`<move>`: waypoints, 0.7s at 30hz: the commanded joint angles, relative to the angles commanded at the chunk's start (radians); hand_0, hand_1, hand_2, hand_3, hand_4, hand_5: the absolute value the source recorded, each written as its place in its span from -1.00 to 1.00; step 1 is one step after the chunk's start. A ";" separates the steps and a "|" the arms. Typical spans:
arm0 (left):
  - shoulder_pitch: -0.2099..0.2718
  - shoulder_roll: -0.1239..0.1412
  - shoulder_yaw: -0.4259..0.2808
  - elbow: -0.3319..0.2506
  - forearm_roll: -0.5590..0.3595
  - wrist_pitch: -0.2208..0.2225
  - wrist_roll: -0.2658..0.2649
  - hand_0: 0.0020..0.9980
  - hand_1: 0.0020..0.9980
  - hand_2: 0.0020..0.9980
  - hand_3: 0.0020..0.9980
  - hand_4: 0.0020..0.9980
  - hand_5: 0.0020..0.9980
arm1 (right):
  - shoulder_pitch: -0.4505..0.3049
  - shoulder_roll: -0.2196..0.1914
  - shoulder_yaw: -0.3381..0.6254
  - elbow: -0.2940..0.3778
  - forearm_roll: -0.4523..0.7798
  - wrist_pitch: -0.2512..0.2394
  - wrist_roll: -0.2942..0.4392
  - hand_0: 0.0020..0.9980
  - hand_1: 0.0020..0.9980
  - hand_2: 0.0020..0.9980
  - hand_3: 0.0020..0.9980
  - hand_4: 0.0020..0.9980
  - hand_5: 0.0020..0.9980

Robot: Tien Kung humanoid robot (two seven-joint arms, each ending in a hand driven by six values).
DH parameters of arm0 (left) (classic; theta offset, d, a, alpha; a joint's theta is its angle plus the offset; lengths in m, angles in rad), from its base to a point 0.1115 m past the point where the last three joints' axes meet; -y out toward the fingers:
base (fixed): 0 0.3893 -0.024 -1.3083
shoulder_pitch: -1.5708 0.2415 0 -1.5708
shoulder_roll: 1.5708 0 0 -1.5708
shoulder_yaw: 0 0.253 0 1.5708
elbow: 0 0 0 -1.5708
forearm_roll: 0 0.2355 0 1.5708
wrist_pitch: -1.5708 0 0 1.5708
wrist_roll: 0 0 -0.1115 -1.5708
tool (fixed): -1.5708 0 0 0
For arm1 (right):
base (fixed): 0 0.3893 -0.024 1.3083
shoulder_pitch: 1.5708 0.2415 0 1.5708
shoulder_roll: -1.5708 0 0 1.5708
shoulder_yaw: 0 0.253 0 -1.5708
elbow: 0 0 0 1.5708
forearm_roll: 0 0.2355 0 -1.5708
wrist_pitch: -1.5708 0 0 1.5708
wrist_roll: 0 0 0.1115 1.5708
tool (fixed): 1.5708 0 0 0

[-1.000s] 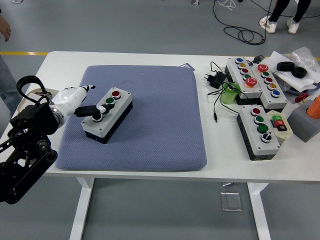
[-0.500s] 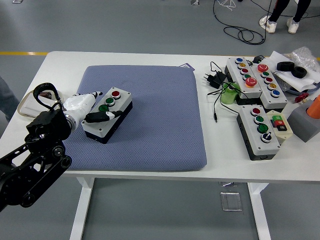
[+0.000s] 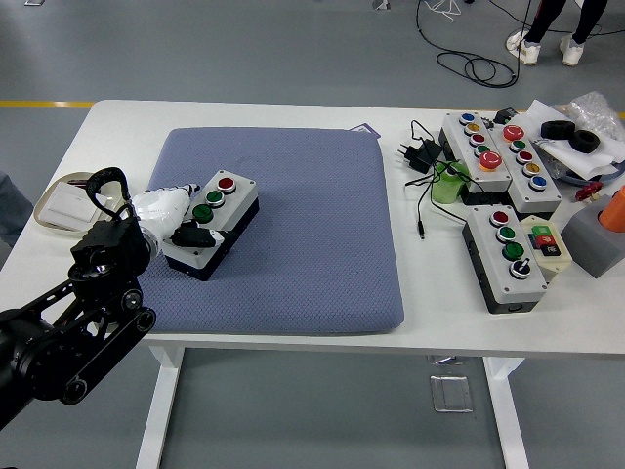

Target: Pick up the button,place it on the desk,press the button,press the button

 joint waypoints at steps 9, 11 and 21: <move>-0.010 -0.006 0.001 0.015 0.096 -0.045 -0.012 0.48 0.78 1.00 1.00 0.95 -0.02 | 0.000 0.000 -0.002 0.000 0.002 0.000 0.000 0.28 -0.11 0.23 0.12 -0.37 -0.58; -0.012 -0.007 0.002 0.020 0.098 -0.061 -0.015 0.48 0.78 1.00 1.00 0.95 -0.02 | 0.000 0.000 -0.003 0.000 0.003 0.000 0.000 0.28 -0.11 0.23 0.12 -0.37 -0.58; -0.016 -0.009 0.010 0.039 0.108 -0.098 -0.014 0.11 0.40 0.71 0.97 0.83 -0.14 | -0.003 0.000 -0.001 0.000 0.000 0.000 -0.001 0.28 -0.11 0.23 0.12 -0.37 -0.58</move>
